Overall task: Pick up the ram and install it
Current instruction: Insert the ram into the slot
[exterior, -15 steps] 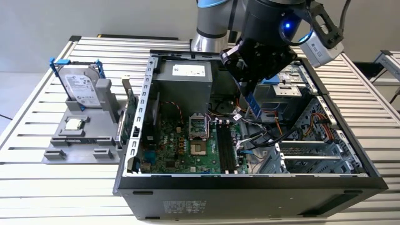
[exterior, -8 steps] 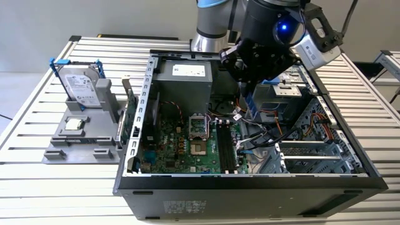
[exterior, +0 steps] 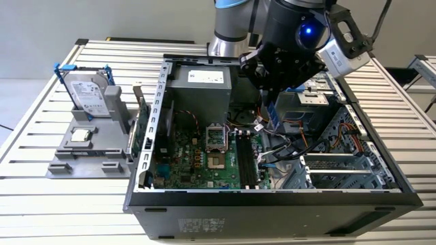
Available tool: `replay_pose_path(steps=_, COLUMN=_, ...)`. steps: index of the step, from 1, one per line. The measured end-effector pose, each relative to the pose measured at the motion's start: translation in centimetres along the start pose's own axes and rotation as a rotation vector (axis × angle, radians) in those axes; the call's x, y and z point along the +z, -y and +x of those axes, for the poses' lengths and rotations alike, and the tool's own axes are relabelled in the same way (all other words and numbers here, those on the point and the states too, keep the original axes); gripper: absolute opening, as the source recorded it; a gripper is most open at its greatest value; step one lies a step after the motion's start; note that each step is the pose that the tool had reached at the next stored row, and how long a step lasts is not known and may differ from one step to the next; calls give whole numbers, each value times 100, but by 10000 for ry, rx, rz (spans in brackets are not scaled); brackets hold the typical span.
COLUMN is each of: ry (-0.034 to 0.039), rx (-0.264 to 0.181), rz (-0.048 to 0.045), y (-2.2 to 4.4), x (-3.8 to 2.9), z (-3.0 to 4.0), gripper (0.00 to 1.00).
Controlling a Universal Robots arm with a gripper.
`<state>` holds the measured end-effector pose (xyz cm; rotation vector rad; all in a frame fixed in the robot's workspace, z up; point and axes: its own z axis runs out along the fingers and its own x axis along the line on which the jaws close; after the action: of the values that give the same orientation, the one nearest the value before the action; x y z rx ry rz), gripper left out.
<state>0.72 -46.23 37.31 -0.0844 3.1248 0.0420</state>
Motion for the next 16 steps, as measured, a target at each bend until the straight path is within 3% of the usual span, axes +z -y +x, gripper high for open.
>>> replay_pose_path(steps=16, ry=7, rx=303, rz=6, y=-24, x=39, z=-35, gripper=0)
